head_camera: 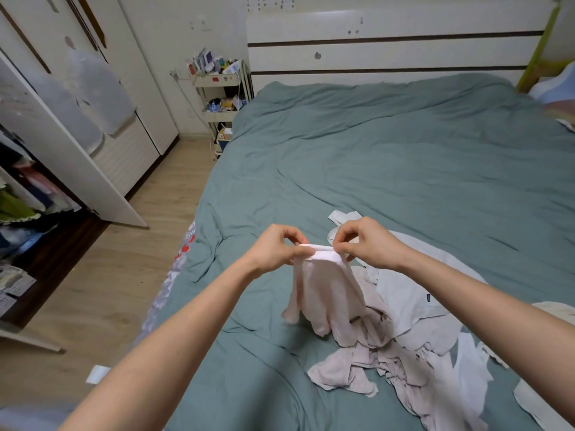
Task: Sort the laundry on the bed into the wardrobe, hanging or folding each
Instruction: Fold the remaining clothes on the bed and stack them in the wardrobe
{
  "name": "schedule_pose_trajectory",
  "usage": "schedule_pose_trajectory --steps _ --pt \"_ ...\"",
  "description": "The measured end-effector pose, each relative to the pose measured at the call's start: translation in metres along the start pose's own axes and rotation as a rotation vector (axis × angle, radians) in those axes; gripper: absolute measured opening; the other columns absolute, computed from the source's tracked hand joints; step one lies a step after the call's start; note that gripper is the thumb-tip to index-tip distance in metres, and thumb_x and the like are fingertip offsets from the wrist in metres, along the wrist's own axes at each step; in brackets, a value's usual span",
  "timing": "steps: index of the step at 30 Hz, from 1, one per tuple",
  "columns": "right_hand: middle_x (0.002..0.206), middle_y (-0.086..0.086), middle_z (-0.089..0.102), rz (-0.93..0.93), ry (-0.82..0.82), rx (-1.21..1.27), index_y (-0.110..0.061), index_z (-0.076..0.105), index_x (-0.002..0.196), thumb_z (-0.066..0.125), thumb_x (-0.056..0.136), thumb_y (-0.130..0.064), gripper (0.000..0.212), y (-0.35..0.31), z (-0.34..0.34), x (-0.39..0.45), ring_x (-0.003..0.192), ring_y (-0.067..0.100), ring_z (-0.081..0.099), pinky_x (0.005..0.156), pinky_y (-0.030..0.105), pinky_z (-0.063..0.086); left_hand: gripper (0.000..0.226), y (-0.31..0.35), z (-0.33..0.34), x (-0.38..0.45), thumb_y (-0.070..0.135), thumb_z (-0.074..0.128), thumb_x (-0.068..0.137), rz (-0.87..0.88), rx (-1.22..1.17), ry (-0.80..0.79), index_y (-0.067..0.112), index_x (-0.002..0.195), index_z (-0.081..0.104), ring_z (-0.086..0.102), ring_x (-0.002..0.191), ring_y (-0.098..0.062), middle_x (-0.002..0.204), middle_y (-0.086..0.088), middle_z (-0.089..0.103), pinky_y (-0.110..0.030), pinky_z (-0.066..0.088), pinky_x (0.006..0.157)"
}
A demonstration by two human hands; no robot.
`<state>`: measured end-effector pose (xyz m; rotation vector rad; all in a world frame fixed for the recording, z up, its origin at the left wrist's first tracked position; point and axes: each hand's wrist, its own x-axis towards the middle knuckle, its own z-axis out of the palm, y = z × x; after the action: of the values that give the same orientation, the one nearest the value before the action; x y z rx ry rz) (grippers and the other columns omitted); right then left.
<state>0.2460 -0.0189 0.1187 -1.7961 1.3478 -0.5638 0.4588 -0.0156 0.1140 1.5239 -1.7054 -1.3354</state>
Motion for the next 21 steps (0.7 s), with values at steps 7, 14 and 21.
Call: schedule_pose_trajectory --steps 7,14,21 --pt "0.066 0.002 0.067 -0.004 -0.12 -0.087 -0.012 0.056 0.074 0.052 0.088 0.0 0.019 -0.006 -0.006 0.005 0.073 0.025 0.07 0.058 0.029 0.043 0.013 -0.001 -0.002 -0.001 0.016 0.077 0.08 0.028 0.025 0.019 0.006 0.078 0.067 0.049 0.063 -0.011 0.067 -0.005 0.059 -0.021 0.04 0.061" --pt "0.056 -0.005 0.051 -0.075 -0.186 -0.098 -0.015 0.066 0.07 0.074 0.081 -0.019 0.014 -0.023 -0.014 0.011 0.053 0.008 0.041 0.051 0.025 0.032 0.016 0.016 -0.001 0.004 0.017 0.077 0.08 0.068 -0.015 -0.002 0.008 0.076 0.066 0.048 0.061 -0.014 0.064 -0.008 0.057 -0.026 0.041 0.062" --pt "0.057 -0.002 0.059 -0.013 -0.126 0.15 -0.006 0.062 0.074 0.07 0.082 -0.003 0.012 -0.032 -0.01 0.011 0.052 0.009 0.055 0.054 0.025 0.042 0.025 0.003 -0.01 -0.004 0.014 0.077 0.08 0.076 -0.113 -0.026 0.006 0.101 0.067 0.059 0.081 -0.007 0.082 0.006 0.065 -0.017 0.047 0.076"
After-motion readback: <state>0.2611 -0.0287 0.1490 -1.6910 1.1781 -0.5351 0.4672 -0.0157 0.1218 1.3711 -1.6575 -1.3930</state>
